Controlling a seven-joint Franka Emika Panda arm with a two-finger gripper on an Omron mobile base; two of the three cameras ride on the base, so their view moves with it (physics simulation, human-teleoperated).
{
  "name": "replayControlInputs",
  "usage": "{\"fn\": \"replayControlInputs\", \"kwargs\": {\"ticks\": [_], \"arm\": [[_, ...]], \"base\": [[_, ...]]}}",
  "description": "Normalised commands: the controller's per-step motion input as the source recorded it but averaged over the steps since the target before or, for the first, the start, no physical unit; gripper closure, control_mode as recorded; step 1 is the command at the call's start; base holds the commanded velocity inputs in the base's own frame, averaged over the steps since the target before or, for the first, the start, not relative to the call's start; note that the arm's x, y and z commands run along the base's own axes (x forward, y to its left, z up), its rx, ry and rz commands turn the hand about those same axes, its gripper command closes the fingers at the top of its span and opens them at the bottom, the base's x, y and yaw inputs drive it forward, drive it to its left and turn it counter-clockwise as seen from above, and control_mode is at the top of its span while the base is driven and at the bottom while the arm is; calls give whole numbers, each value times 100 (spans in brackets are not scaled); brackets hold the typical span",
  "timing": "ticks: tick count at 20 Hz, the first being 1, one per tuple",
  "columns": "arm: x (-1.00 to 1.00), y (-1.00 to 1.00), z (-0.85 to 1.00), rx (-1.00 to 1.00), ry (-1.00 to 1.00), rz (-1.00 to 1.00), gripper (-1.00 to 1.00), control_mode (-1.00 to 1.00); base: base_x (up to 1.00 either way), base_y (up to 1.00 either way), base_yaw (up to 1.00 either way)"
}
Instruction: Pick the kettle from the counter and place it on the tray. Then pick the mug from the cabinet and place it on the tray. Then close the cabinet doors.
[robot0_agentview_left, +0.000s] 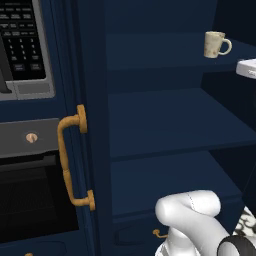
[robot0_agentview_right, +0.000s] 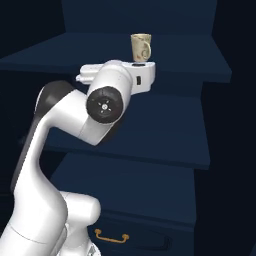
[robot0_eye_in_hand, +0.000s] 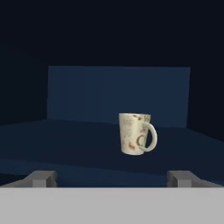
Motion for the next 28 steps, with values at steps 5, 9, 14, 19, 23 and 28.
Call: {"fn": "replayControlInputs", "kwargs": {"ticks": [5,9,14,19,23,28], "arm": [[2,-20,4,0,-4,0,-100,-100],[0,-18,0,0,-8,0,-100,-100],[0,-8,0,0,-2,0,-100,-100],[1,-1,2,0,0,0,-100,-100],[2,-10,2,0,0,0,-100,-100],[4,-19,0,1,0,0,-100,-100]], "base": [[0,0,0],[0,0,0],[0,0,0],[0,0,0],[0,0,0],[0,0,0]]}}
